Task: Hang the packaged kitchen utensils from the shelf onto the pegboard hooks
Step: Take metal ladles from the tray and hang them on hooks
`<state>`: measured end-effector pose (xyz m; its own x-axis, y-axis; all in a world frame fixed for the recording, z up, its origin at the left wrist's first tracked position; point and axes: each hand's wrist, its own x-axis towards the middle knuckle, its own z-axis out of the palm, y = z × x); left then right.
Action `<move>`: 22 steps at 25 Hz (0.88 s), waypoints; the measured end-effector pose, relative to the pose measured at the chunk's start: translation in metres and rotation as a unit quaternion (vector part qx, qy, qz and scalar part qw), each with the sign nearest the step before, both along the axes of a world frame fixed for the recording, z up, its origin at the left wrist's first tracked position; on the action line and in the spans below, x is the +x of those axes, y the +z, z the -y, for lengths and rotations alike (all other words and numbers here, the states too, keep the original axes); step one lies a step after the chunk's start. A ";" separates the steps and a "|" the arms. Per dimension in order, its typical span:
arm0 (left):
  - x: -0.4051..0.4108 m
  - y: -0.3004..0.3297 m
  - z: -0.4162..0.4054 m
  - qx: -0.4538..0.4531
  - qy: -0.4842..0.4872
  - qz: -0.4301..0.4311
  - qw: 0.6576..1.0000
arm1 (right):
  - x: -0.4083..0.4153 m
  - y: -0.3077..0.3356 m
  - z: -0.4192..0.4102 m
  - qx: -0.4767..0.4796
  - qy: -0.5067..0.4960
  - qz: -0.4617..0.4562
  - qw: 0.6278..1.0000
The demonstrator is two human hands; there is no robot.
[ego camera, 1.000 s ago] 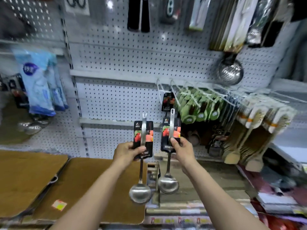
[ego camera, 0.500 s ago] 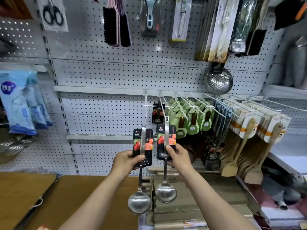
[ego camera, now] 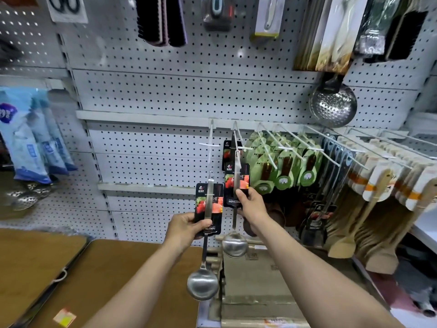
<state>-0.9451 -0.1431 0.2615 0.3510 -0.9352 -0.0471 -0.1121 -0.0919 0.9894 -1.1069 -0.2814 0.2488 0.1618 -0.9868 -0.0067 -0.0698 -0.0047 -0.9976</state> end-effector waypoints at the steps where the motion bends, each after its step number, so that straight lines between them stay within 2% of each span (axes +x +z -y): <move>1: 0.001 -0.001 0.004 -0.001 0.001 0.002 1.000 | 0.004 -0.010 0.019 -0.002 0.000 0.001 1.000; 5: 0.009 -0.002 0.020 0.001 0.015 -0.007 1.000 | 0.020 -0.010 0.054 0.000 -0.014 0.012 1.000; 16: 0.019 -0.005 0.051 0.017 0.026 -0.008 0.999 | 0.035 0.015 0.069 -0.005 -0.039 0.011 0.999; 22: 0.013 -0.004 0.037 0.016 0.010 -0.029 0.999 | 0.035 0.019 0.057 0.080 -0.049 0.082 0.992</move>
<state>-0.9320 -0.1799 0.2578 0.3649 -0.9260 -0.0969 -0.0529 -0.1245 0.9908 -1.0723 -0.3385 0.2680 0.0773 -0.9862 -0.1466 0.1007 0.1540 -0.9829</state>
